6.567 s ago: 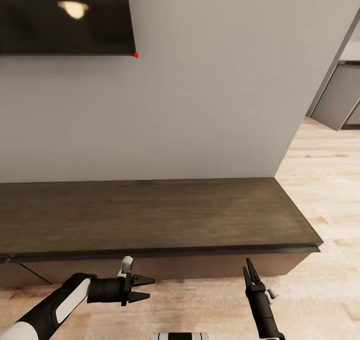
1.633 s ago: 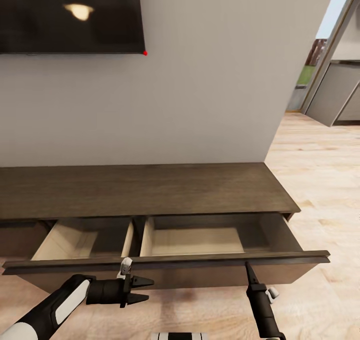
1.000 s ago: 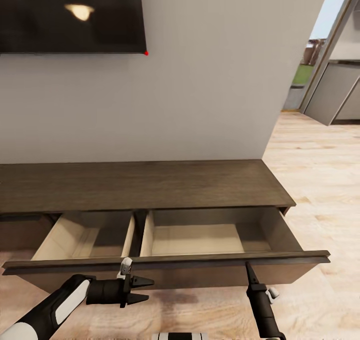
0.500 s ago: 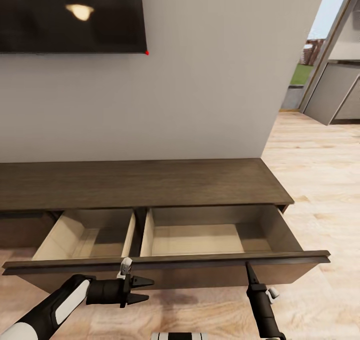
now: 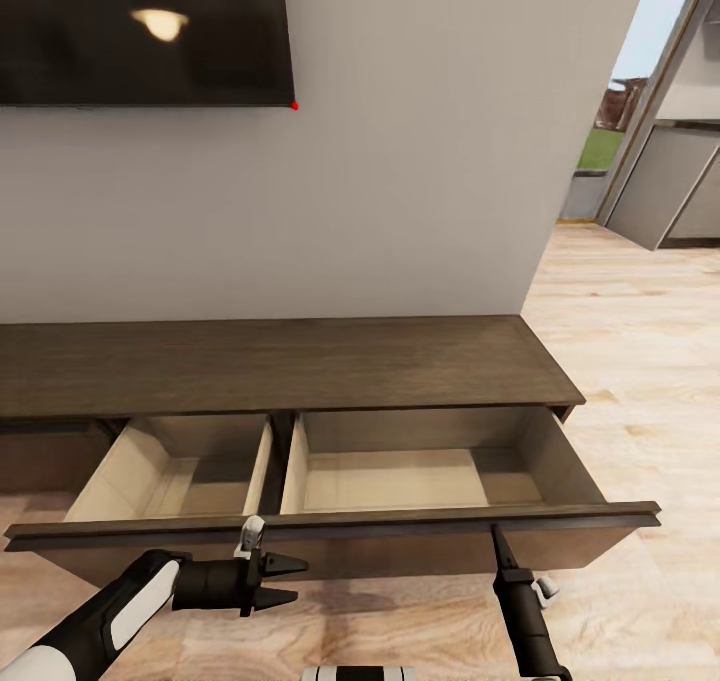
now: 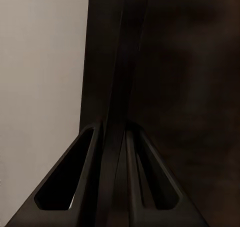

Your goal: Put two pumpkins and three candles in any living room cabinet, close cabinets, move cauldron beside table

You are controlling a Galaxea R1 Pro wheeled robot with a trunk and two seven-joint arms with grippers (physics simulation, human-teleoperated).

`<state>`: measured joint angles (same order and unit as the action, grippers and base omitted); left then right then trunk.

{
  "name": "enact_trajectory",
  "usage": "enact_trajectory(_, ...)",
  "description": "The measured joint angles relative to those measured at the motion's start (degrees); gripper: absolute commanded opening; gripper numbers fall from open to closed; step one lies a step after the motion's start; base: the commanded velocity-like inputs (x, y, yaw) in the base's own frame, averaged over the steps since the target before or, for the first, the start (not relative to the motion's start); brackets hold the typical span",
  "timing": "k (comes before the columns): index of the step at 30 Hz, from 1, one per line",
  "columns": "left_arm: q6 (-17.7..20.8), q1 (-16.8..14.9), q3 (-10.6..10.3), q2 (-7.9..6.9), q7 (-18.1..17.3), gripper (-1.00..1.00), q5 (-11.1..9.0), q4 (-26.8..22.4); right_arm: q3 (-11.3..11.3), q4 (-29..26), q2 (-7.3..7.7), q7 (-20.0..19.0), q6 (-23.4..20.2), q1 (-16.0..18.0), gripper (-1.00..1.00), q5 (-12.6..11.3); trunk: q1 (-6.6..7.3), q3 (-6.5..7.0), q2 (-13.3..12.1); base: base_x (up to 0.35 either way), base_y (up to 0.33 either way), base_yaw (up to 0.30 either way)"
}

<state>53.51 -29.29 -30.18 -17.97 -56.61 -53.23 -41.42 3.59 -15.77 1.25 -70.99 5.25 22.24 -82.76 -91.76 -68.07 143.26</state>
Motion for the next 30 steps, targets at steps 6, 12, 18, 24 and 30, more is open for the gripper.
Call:
enact_trajectory(6, 0.0, 0.0, 0.0, 0.0, 0.0, 1.0, 0.0, 0.0, 0.0, 0.0, 0.0, 0.0, 0.0, 0.0, -1.0, 0.0, 0.0, 0.0, 0.0, -0.01, 0.0, 0.0)
enact_trajectory(12, 0.0, 0.0, 0.0, 0.0, 0.0, 1.0, 0.0, 0.0, 0.0, 0.0, 0.0, 0.0, 0.0, 0.0, -1.0, 0.0, -0.01, 0.0, 0.0, -0.035, 0.0, 0.0)
enact_trajectory(18, 0.0, 0.0, 0.0, 0.0, 0.0, 1.0, 0.0, 0.0, 0.0, 0.0, 0.0, 0.0, 0.0, 0.0, -1.0, 0.0, 0.0, 0.0, 0.0, -0.043, 0.0, 0.0)
enact_trajectory(24, 0.0, 0.0, 0.0, 0.0, 0.0, 1.0, 0.0, 0.0, 0.0, 0.0, 0.0, 0.0, 0.0, 0.0, -1.0, 0.0, 0.0, 0.0, 0.0, -0.069, 0.0, 0.0)
enact_trajectory(30, 0.0, 0.0, 0.0, 0.0, 0.0, 1.0, 0.0, 0.0, 0.1, 0.0, 0.0, 0.0, 0.0, 0.0, -1.0, 0.0, -0.01, 0.0, 0.0, -0.087, 0.0, 0.0)
